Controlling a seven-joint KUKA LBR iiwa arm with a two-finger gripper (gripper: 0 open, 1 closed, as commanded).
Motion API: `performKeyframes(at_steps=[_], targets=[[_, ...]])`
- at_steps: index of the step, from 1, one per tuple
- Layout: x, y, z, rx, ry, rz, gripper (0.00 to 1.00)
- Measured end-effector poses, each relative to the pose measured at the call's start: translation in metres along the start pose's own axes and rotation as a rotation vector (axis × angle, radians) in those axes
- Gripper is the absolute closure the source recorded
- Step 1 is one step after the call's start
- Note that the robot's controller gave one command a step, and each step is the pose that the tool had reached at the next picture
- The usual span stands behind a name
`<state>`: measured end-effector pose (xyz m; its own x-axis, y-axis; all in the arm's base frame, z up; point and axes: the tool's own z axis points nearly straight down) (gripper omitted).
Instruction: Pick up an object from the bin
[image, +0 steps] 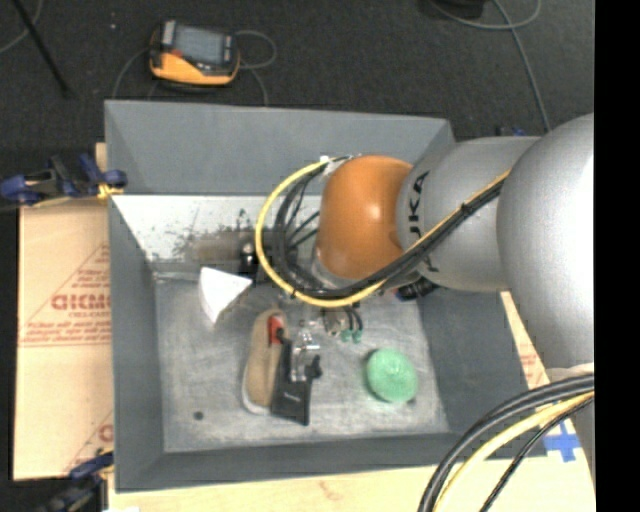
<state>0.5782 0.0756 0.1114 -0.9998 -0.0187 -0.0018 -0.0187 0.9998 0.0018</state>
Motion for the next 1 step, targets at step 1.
performKeyframes(at_steps=[1], targets=[[0.0091,-0.0111,-0.0251,0.001,0.011,-0.209,0.00]])
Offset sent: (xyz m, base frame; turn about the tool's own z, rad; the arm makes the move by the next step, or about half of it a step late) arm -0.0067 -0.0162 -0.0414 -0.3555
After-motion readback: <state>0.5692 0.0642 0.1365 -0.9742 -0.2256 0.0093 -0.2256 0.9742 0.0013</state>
